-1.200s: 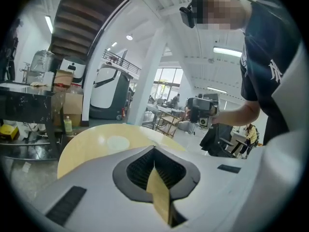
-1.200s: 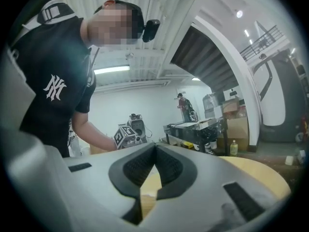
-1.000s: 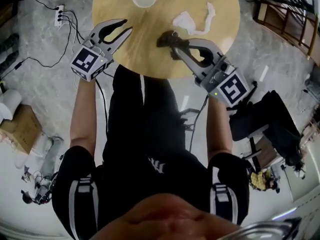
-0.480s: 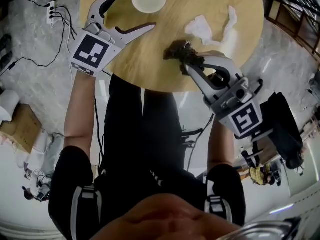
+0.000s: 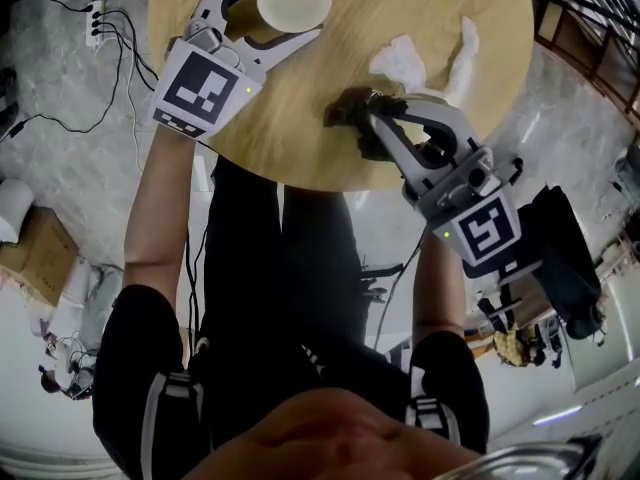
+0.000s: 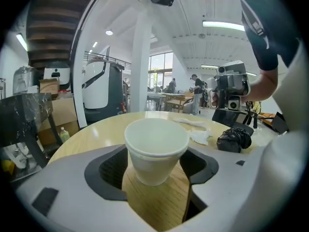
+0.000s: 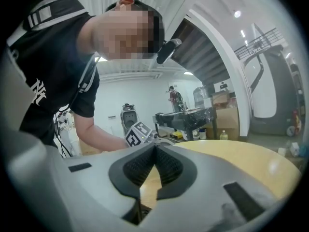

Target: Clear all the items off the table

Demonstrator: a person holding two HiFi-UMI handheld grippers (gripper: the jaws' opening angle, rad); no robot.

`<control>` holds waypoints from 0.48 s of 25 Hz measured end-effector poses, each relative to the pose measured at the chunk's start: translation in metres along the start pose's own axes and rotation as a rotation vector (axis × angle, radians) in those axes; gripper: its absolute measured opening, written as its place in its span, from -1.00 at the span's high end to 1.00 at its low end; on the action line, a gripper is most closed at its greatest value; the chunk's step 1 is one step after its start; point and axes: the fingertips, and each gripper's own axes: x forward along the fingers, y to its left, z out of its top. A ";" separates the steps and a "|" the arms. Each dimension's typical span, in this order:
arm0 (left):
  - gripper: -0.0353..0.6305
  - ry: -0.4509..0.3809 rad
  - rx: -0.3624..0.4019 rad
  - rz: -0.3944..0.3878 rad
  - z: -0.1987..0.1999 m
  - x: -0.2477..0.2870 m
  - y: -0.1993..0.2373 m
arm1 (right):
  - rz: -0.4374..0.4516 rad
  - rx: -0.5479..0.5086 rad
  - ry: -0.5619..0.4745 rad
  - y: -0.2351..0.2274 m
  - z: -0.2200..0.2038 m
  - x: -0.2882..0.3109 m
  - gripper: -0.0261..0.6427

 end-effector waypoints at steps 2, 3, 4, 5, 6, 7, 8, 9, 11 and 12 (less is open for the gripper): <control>-0.10 -0.014 -0.011 0.007 -0.001 0.000 0.001 | -0.001 -0.007 0.003 -0.003 -0.001 0.004 0.91; -0.09 -0.021 -0.017 0.008 -0.001 0.000 0.001 | 0.000 -0.010 0.002 -0.005 -0.001 0.005 0.91; -0.08 -0.026 -0.019 0.009 -0.001 0.000 0.001 | 0.002 -0.015 0.002 -0.006 -0.001 0.007 0.91; -0.08 -0.028 -0.018 0.010 -0.001 0.000 0.001 | 0.002 -0.022 0.003 -0.008 -0.001 0.009 0.91; -0.07 -0.028 -0.016 0.011 -0.001 -0.001 0.001 | 0.002 -0.028 0.004 -0.009 0.000 0.011 0.91; -0.06 -0.027 -0.015 0.012 0.000 -0.003 0.000 | 0.002 -0.033 0.005 -0.010 0.002 0.012 0.91; -0.05 -0.028 -0.016 0.013 0.002 -0.005 -0.001 | 0.001 -0.036 0.002 -0.010 0.005 0.013 0.91; -0.04 -0.033 -0.016 0.015 0.006 -0.009 -0.002 | 0.002 -0.041 -0.004 -0.010 0.010 0.013 0.91; -0.03 -0.044 -0.016 0.022 0.018 -0.019 -0.005 | 0.003 -0.054 -0.021 -0.008 0.023 0.011 0.91; -0.02 -0.048 -0.014 0.026 0.026 -0.026 -0.008 | 0.004 -0.060 -0.033 -0.005 0.031 0.008 0.91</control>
